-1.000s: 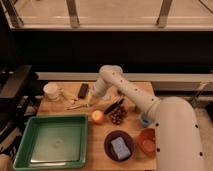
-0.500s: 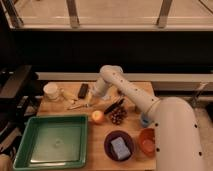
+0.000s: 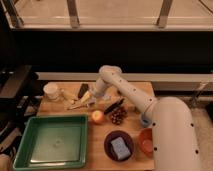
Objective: Place fork in red bowl
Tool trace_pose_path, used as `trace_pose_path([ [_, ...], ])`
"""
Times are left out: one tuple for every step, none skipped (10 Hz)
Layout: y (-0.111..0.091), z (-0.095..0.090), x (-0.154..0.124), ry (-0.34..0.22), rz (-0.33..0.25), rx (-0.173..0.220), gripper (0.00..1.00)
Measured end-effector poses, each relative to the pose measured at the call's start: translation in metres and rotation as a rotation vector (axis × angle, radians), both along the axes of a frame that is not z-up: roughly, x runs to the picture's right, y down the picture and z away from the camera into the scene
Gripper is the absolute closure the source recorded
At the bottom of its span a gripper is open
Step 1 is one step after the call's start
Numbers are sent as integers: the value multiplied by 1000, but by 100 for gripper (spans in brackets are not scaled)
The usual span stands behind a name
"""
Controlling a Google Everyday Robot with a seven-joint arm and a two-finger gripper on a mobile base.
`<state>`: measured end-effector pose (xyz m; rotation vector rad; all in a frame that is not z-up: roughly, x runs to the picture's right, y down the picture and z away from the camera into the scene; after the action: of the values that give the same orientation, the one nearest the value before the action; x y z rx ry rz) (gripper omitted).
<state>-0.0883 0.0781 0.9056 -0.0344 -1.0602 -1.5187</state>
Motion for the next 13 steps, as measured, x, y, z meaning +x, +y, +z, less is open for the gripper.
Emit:
trace_pose_path([
  [1, 1, -2, -5, 0, -3, 34],
  [2, 2, -5, -10, 1, -7, 34],
  [2, 2, -8, -15, 1, -10, 34],
  [3, 3, -10, -19, 0, -13, 34],
  [5, 5, -11, -21, 0, -18, 34],
  [8, 8, -11, -20, 0, -25, 34],
  [10, 11, -10, -17, 1, -32, 34],
  [11, 13, -9, -14, 3, -38, 34],
  [12, 16, -8, -11, 8, -44, 34],
  [12, 16, -8, -11, 8, -44, 35],
  [12, 15, -8, -11, 8, -44, 40],
  [13, 15, -7, -10, 3, -49, 54],
  [14, 14, -6, -10, 1, -52, 63],
])
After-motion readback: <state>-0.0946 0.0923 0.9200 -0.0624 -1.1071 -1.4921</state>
